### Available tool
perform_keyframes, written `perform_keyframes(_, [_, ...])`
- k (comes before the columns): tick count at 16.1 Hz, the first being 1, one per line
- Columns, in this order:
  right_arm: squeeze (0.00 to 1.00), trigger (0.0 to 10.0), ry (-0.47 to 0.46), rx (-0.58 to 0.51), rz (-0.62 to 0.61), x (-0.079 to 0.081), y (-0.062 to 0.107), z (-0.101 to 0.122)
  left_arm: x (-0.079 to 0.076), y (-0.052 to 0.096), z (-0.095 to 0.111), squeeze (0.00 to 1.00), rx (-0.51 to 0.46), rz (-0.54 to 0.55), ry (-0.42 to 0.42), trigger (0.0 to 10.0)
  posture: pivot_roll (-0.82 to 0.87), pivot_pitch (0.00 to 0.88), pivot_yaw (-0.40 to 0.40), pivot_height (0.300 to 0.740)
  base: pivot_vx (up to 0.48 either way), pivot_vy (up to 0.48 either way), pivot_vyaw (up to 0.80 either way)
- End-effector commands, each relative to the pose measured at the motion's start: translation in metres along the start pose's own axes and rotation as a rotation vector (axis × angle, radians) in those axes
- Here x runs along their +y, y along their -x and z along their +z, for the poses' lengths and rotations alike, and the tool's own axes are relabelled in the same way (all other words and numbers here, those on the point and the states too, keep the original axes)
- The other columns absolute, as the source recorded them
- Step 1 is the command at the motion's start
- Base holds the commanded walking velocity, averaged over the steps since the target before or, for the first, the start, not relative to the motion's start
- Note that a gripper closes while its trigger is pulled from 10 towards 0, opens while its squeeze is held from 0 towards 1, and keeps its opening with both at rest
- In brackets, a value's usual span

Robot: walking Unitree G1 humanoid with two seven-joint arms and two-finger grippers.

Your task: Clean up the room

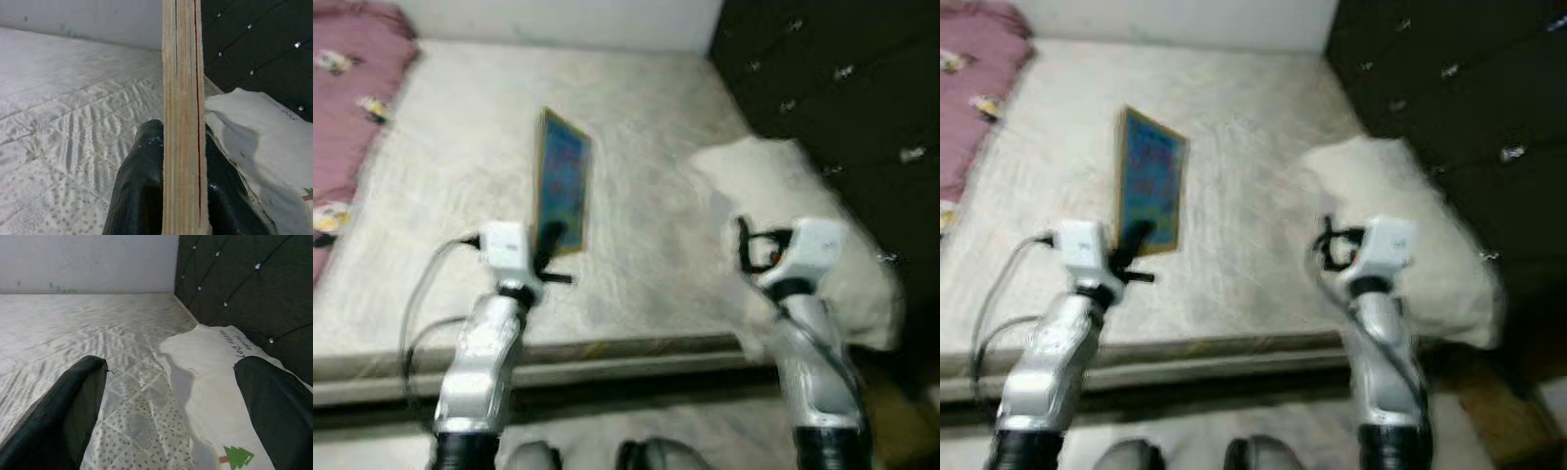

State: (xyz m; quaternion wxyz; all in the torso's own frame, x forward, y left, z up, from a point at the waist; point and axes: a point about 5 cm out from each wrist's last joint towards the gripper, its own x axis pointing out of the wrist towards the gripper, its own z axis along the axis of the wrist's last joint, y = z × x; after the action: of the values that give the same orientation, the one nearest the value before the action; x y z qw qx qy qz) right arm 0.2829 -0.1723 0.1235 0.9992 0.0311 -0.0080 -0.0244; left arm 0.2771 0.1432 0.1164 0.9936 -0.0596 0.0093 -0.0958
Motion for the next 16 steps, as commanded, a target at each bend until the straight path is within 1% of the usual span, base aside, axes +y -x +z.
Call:
perform_keyframes(1, [0.0,10.0,0.01,-0.019,0.004,-0.0002,-0.0002,0.004,0.0011,0.0004,0.0096,0.0,-0.052,-0.002,0.005,10.0,-0.01,0.071,-0.074,0.74,0.0,0.0,0.48])
perform_keyframes(6, [0.0,10.0,0.012,-0.02,0.001,-0.0003,-0.0016,0.0042,-0.0015,0.0022,0.0103,0.0,-0.061,-0.025,0.016,10.0,0.0,0.072,-0.076,0.74,0.0,0.0,0.66])
perform_keyframes(11, [0.0,10.0,-0.004,-0.012,-0.022,-0.0026,-0.001,0.0024,-0.0035,0.0029,0.0107,0.0,-0.066,-0.044,0.031,10.0,0.0,0.073,-0.074,0.74,0.297,0.0,0.0])
perform_keyframes(13, [0.0,10.0,-0.001,-0.01,-0.025,-0.003,-0.0008,0.002,-0.0032,0.0025,0.0102,0.0,-0.059,-0.03,0.03,10.0,-0.01,0.076,-0.073,0.74,0.3,0.0,0.0])
perform_keyframes(15, [0.0,10.0,0.001,-0.007,-0.028,-0.0033,-0.0007,0.0015,-0.0014,0.002,0.0086,0.0,-0.047,-0.005,0.029,10.0,-0.01,0.076,-0.073,0.74,0.0,0.0,0.0])
perform_keyframes(16, [0.0,10.0,0.001,-0.007,-0.027,-0.0034,-0.0007,0.0016,-0.0011,0.0021,0.0084,0.0,-0.046,-0.001,0.03,10.0,-0.01,0.079,-0.075,0.74,0.0,-0.322,0.0])
